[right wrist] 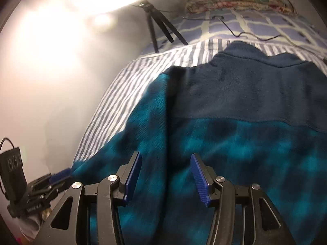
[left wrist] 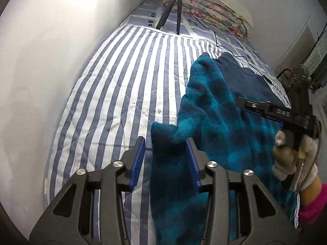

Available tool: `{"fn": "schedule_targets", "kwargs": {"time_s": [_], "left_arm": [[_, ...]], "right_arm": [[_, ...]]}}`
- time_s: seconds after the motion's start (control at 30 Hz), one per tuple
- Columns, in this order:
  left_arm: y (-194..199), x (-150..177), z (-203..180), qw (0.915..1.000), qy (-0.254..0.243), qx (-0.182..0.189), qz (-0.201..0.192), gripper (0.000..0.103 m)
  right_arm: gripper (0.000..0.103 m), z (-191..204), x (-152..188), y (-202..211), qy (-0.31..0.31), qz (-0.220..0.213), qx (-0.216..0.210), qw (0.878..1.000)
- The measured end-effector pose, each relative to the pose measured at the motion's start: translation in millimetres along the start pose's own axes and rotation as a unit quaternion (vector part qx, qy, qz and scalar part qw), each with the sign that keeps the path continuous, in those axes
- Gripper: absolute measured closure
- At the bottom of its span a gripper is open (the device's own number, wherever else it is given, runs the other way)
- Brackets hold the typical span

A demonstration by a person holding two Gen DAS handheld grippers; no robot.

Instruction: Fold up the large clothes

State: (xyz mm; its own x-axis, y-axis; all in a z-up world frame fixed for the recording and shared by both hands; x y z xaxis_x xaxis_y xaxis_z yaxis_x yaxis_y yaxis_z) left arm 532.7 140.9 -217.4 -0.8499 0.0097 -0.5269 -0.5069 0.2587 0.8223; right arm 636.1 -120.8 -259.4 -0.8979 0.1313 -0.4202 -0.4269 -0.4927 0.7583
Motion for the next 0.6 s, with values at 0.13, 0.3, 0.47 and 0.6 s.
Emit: {"fn": "schedule_targets", "kwargs": {"time_s": [0.13,0.3,0.47,0.6], "left_arm": [[-4,-3,2,0.9999,0.004,0.01,-0.002,0.094],[9,-6,3,0.9995,0.004,0.02,-0.023,0.096],[19,-19,27,0.995,0.065,0.049,-0.058,0.097],[-5,-23,35,0.9973,0.057,-0.004,-0.047,0.096]], "right_arm": [[0.082,-5,-5,-18,-0.001,0.02,-0.015,1.0],[0.103,11,-8,-8,0.033,0.006,-0.033,0.999],[0.103,34,-29,12,0.065,-0.044,-0.038,0.996],[0.103,35,-39,-14,0.064,-0.038,0.003,0.997]]}}
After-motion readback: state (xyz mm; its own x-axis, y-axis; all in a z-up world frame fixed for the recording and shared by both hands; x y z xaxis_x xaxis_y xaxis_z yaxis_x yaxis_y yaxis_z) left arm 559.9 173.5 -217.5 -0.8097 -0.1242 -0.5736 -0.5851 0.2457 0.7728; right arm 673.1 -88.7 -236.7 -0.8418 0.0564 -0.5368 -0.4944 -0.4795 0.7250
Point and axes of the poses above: each gripper's, at about its wrist camera, not at the fingertips, and y roughly against the way its jaws point, z to its left, x to its underside, the point moved 2 cm from there along -y, roughly the way its jaws point, and after that the axes turned 6 degrees about -y, right-handed, at the moved point
